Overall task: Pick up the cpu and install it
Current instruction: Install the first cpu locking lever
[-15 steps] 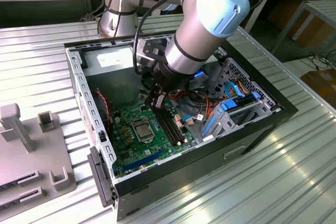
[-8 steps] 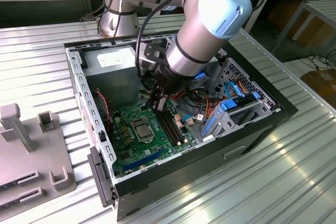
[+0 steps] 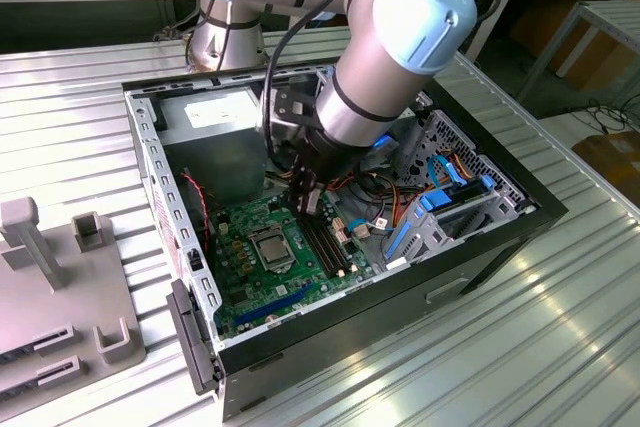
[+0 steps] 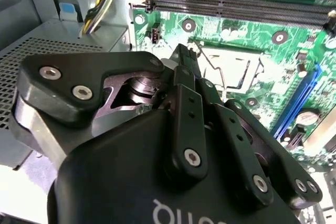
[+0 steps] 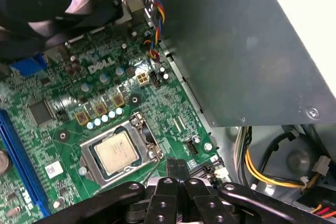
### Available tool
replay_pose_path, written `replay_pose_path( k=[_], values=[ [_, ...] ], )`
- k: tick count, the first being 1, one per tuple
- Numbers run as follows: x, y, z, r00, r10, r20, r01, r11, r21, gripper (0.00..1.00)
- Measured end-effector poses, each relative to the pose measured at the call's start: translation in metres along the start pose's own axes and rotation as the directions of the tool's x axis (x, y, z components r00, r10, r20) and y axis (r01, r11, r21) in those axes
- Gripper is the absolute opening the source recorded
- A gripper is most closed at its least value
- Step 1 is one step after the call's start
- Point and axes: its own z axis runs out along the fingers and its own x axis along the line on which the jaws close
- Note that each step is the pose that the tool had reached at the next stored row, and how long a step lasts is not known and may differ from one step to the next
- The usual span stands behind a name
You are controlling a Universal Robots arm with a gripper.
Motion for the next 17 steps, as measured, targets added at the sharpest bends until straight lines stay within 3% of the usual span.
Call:
replay_pose_path(
  k=[6,12,17],
  values=[
    [0.0044,0.0043,0.0003,0.9998,-0.022,-0.0008,0.022,0.9997,0.0089,0.11],
    [0.0069,0.0037,0.0000,0.9975,-0.070,-0.0094,0.070,0.9975,0.0055,0.11],
    [0.0081,0.0033,-0.0001,0.9925,-0.121,-0.0174,0.121,0.9927,0.0034,0.11]
  ],
)
